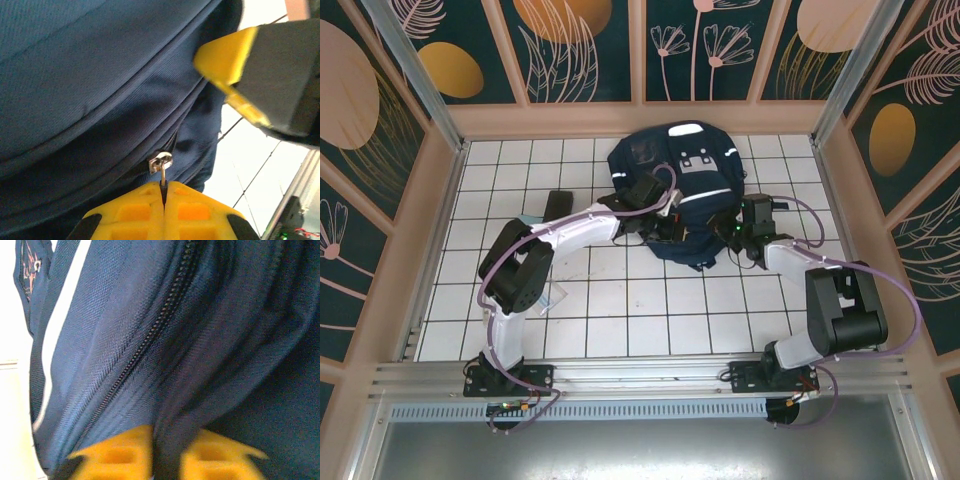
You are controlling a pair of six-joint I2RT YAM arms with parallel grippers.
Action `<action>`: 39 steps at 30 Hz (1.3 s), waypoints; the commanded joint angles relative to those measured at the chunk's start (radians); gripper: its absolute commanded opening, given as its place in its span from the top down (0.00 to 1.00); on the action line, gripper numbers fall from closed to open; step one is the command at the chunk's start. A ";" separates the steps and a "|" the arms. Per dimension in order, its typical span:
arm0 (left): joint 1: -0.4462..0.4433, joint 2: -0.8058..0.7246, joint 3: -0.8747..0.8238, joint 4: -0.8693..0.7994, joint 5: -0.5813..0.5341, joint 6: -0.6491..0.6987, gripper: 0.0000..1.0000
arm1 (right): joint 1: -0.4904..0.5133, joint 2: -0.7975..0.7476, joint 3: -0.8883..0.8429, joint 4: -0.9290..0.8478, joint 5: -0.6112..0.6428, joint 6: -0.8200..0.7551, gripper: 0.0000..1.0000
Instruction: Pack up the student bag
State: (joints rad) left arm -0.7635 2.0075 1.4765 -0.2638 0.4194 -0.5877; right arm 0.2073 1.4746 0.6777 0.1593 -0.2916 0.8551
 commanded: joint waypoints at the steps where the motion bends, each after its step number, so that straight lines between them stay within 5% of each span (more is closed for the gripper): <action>1: -0.003 -0.089 -0.055 0.000 -0.027 0.027 1.00 | -0.022 -0.010 -0.020 0.068 0.055 -0.009 1.00; 12: 0.187 -0.169 -0.211 -0.031 -0.207 0.030 1.00 | -0.054 -0.097 -0.022 -0.005 0.113 -0.106 1.00; 23: 0.236 -0.055 -0.063 0.001 -0.606 0.144 1.00 | -0.052 -0.085 -0.031 -0.006 0.069 -0.165 1.00; 39: 0.291 0.089 0.062 0.188 -0.837 0.324 1.00 | 0.031 -0.030 0.028 -0.049 0.024 -0.222 1.00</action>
State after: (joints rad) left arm -0.5434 2.0739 1.4948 -0.1463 -0.1764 -0.2909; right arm 0.2134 1.4372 0.6689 0.1547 -0.2935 0.6964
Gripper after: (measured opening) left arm 0.054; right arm 0.053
